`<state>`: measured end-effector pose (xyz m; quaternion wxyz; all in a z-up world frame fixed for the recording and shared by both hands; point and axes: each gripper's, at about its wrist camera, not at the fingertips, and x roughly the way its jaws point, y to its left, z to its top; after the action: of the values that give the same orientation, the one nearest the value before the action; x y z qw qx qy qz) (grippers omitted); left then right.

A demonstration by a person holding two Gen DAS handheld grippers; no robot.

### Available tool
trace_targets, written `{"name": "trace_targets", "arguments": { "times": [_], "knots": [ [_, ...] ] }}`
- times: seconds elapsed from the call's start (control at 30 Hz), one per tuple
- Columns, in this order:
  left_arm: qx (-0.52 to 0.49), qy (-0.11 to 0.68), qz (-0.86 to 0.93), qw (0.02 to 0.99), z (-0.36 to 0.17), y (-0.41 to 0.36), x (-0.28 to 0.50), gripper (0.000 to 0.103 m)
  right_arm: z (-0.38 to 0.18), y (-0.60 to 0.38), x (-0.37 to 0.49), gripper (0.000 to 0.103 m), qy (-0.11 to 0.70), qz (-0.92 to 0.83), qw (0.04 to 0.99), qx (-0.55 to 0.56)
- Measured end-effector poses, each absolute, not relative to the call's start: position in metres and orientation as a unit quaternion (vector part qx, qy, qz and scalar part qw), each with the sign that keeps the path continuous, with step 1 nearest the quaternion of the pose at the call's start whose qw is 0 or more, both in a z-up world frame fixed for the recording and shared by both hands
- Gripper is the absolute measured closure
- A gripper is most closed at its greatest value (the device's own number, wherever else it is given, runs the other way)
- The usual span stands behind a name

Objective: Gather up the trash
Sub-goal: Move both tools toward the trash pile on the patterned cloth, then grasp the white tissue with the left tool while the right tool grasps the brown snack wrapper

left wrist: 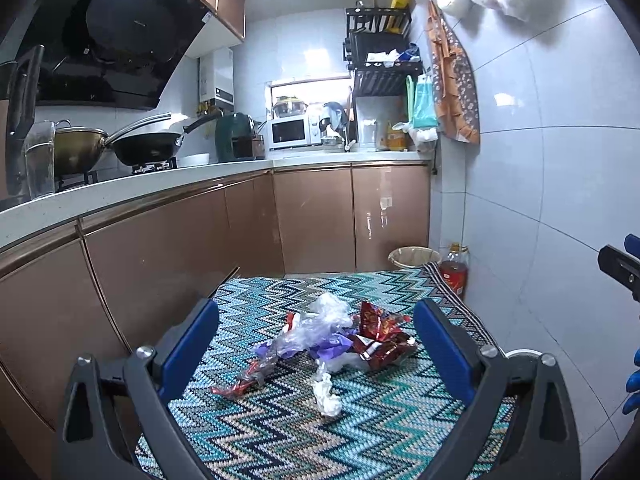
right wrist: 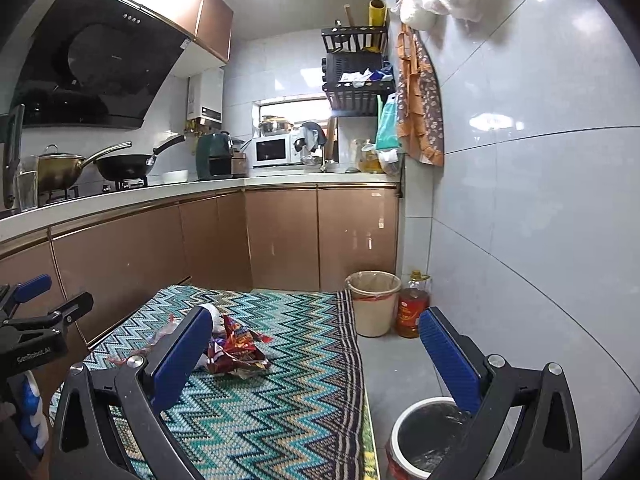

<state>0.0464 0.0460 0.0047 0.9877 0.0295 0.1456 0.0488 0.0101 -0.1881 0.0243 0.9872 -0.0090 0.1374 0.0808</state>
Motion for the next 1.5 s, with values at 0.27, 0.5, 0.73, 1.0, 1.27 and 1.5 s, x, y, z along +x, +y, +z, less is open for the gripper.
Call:
{"name": "trace_targets", "arguments": {
  "times": [0.27,0.5,0.73,1.0,1.27,1.5],
  "knots": [
    [0.016,0.186,0.049,0.981,-0.007,0.061,0.090,0.005,0.019,-0.181,0.053,0.000,0.172,0.089,0.981,-0.010],
    [0.010,0.228,0.055,0.972,-0.028,0.073,0.132,0.005,0.002,-0.165,0.096,0.000,0.206,0.114,0.972,-0.013],
    [0.002,0.262,0.060,0.963,-0.050,0.084,0.163,0.005,-0.024,-0.141,0.133,0.000,0.249,0.144,0.957,-0.029],
    [-0.020,0.304,0.080,0.949,-0.079,0.125,0.191,0.005,-0.057,-0.114,0.175,0.000,0.314,0.197,0.928,-0.032],
    [-0.054,0.344,0.061,0.935,-0.110,0.183,0.189,0.006,-0.097,-0.101,0.214,0.023,0.377,0.245,0.893,-0.016],
    [-0.105,0.371,-0.056,0.921,-0.121,0.170,0.188,0.011,-0.119,-0.090,0.236,0.044,0.406,0.293,0.865,0.004]
  ]
}}
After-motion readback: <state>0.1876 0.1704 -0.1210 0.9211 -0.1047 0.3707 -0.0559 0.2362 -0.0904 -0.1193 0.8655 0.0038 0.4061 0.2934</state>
